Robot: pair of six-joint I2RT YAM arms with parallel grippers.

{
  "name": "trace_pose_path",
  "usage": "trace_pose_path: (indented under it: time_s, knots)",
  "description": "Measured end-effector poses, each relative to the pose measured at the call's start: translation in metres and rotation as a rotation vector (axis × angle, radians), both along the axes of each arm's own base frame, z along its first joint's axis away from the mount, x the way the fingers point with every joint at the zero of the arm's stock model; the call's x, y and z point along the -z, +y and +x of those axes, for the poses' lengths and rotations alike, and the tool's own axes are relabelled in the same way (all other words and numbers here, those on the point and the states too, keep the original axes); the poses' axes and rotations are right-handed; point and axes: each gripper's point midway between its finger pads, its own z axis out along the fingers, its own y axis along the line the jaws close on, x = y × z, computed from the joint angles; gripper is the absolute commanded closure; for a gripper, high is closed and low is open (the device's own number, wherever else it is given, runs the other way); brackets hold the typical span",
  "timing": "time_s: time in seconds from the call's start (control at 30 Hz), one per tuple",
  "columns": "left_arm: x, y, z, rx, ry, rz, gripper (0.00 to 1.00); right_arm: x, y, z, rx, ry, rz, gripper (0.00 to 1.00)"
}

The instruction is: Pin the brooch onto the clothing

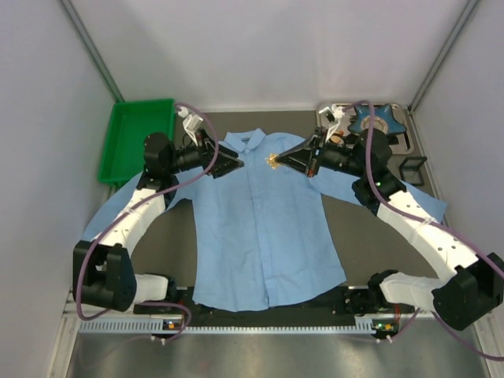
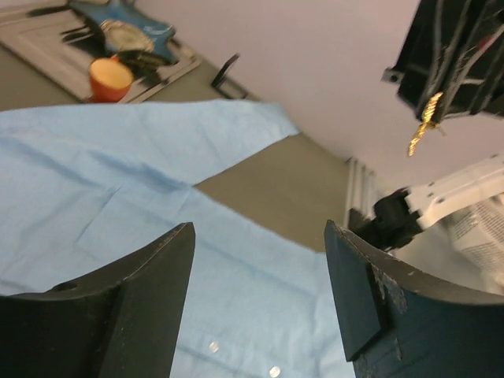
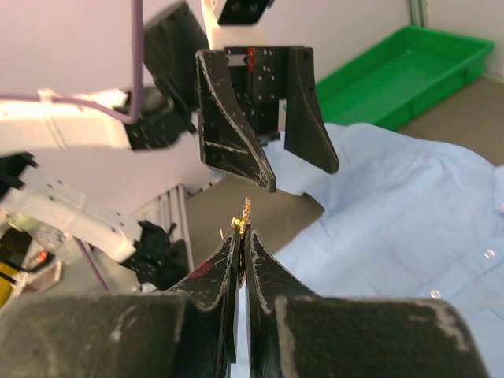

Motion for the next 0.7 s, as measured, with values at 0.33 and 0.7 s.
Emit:
trace_pose_path:
  time_s: [0.33, 0.7]
  knots:
    - [-0.067, -0.036, -0.033, 0.128, -0.011, -0.273, 0.32, -0.039, 0.002, -0.005, -0.012, 0.093, 0.176, 1.0]
    - [-0.083, -0.055, -0.058, 0.212, -0.025, -0.328, 0.43, -0.038, 0.006, -0.011, -0.031, 0.149, 0.211, 1.0]
